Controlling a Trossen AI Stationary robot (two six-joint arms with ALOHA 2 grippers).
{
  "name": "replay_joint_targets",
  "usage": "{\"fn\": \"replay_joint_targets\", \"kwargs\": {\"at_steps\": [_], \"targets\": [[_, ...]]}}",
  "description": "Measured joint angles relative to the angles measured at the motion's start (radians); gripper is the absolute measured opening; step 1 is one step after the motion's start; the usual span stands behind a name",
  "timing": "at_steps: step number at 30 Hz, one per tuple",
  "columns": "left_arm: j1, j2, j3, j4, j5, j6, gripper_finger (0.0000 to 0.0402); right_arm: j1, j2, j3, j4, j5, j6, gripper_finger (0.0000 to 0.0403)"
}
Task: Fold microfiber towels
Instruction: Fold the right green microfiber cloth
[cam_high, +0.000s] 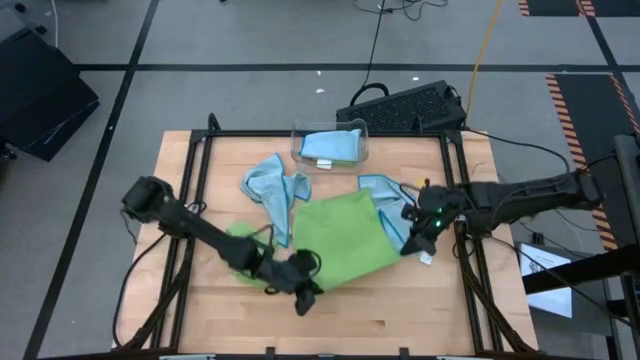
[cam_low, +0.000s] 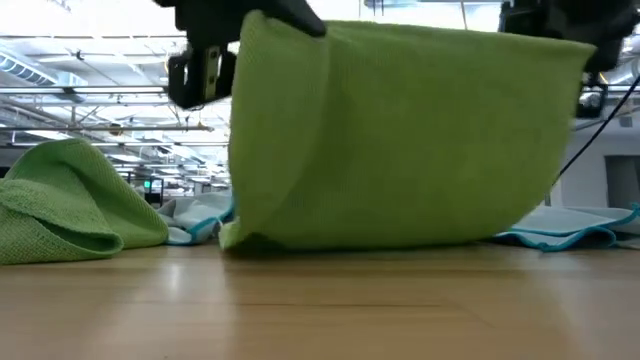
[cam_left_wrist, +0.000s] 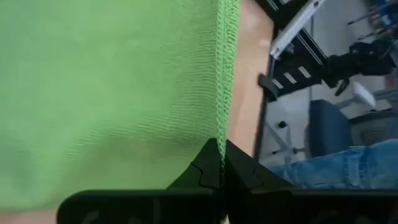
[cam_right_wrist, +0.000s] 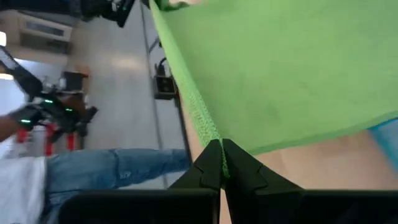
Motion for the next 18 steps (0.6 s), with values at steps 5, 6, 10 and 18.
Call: {"fn": "replay_joint_targets", "kwargs": {"at_steps": [5,6,10,18], "targets": [[-0.061,0.119,0.0,0.173,0.012,-0.083,0.0003,0.128,0.003,-0.172,0.313,0.027,0.229,0.0],[-0.07,0.137,-0.002,0.202,0.014,-0.108,0.0003,0.153,0.006,-0.203,0.364,0.034,0.284,0.0],[-0.093,0.184,-0.002,0.335,0.051,-0.213,0.0003,0.259,0.007,-0.303,0.536,0.034,0.491,0.0],[-0.101,0.192,-0.001,0.43,0.074,-0.187,0.0003,0.368,0.005,-0.397,0.745,0.039,0.651,0.0]]}}
